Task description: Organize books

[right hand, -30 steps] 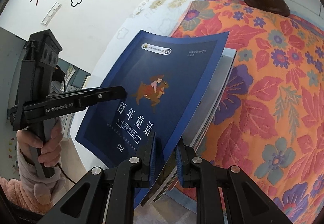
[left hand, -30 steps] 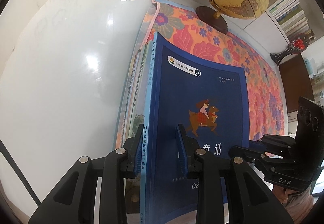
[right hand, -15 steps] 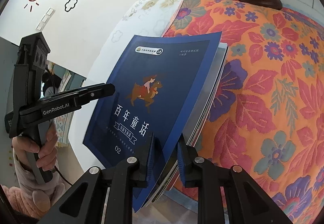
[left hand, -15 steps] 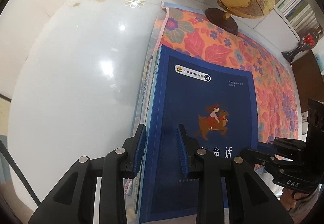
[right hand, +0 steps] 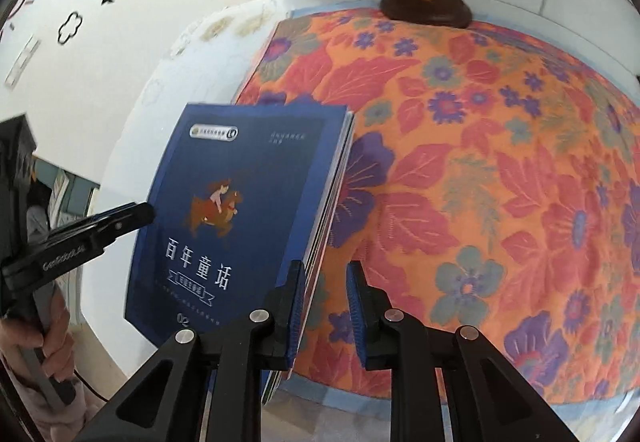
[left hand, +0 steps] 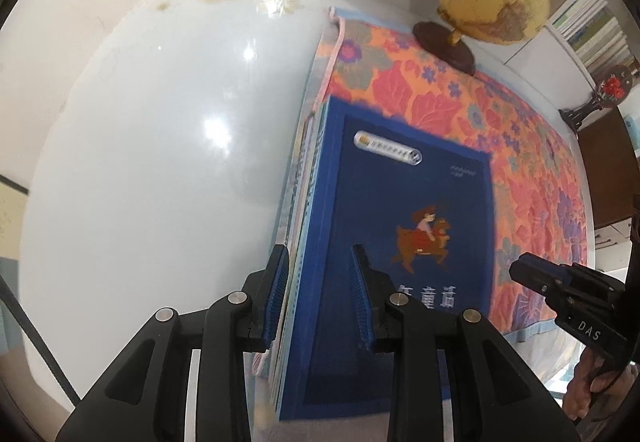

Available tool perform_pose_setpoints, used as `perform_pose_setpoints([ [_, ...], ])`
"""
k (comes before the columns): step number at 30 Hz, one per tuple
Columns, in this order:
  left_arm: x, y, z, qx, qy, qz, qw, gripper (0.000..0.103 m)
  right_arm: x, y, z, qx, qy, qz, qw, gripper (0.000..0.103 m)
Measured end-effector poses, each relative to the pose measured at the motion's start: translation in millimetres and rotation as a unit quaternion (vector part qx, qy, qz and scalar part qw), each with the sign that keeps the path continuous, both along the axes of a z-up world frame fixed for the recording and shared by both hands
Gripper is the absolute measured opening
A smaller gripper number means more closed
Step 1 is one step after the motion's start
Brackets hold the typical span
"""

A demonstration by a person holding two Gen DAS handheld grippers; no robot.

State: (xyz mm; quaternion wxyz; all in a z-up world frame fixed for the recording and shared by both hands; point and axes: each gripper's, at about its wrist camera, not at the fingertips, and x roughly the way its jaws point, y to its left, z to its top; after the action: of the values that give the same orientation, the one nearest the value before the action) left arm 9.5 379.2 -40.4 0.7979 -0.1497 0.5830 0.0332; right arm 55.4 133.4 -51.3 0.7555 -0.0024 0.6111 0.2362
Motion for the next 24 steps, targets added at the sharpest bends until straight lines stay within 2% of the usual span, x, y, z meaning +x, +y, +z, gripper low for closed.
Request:
perform_pose_setpoints([
  [4,-10,-14,35,0.015,-0.019,-0.014,0.9996,0.029,-16,-7,41,-0.003,-0.035,0.009,0.999,0.020],
  [8,-21,-37,71,0.038,-0.035,-0.027,0.9983,0.029,-32,-15,87,0.020,-0.060,0.012,0.998,0.020],
  [13,-38,-69,112,0.056,-0.062,-0.036,0.9959,0.031,-56,-33,141,0.004,-0.115,0.000,0.993,0.020],
  [15,-45,-79,122,0.059,-0.073,-0.033,0.9950,0.036,-66,-40,152,-0.009,-0.127,-0.007,0.992,0.020],
  [18,-57,-97,129,0.072,-0.075,-0.031,0.9941,0.036,-87,-54,160,-0.039,-0.145,-0.026,0.988,0.021],
  [20,-66,-111,129,0.092,-0.076,-0.035,0.9923,0.036,-98,-61,161,-0.052,-0.152,-0.029,0.987,0.029],
  [22,-74,-123,127,0.101,-0.081,-0.038,0.9908,0.036,-111,-67,161,-0.061,-0.164,-0.037,0.984,0.061],
  [24,-83,-132,123,0.095,-0.087,-0.030,0.9913,0.039,-125,-74,163,-0.071,-0.186,-0.047,0.979,0.078],
])
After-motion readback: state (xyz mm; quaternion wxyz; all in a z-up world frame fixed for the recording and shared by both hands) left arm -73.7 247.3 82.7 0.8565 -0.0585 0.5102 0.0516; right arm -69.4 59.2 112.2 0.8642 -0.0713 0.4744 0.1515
